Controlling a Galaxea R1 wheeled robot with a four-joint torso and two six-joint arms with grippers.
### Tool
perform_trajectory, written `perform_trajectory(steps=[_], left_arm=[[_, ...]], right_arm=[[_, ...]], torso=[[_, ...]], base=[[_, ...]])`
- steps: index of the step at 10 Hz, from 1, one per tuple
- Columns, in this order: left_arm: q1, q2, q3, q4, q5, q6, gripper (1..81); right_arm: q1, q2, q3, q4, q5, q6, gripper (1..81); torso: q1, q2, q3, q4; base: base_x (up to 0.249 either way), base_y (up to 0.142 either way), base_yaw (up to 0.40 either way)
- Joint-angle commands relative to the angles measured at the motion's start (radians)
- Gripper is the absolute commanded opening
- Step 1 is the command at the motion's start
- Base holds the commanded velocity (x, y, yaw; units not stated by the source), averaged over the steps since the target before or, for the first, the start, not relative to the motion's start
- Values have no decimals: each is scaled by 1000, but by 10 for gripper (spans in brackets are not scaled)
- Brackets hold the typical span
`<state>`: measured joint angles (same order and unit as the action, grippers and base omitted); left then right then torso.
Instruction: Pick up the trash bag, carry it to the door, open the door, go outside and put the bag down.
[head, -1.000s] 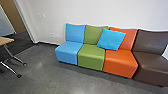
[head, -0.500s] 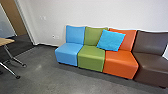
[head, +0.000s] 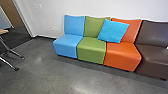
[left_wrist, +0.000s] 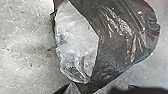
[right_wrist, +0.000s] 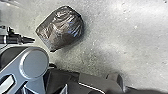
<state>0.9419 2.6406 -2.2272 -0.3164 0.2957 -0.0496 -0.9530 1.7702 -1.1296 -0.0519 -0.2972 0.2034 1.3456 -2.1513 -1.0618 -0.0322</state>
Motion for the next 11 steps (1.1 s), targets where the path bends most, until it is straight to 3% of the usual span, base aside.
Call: perform_trajectory(steps=[1, 5, 6, 8, 11], left_arm=[[-139, -24, 5, -18, 103, -1, 811], [-192, 19, 4, -13, 132, -3, 811], [-200, 36, -6, -13, 137, -3, 811], [-202, 65, -38, -10, 157, -3, 811], [-202, 69, -66, -15, 160, -1, 811]], right_arm=[[67, -61, 15, 20, -49, 1, 811], [62, -55, 5, 20, -53, 2, 811], [62, -55, 7, 20, -53, 2, 811], [61, -52, 5, 20, -53, 2, 811], [59, -49, 5, 20, -53, 2, 811]], torso=[[63, -97, 1, 0], [143, -227, -20, 0], [166, -263, -95, 0], [198, -317, -127, 0], [257, -411, -215, 0]], base=[[0, 0, 0], [0, 0, 0], [0, 0, 0], [0, 0, 0], [0, 0, 0]])
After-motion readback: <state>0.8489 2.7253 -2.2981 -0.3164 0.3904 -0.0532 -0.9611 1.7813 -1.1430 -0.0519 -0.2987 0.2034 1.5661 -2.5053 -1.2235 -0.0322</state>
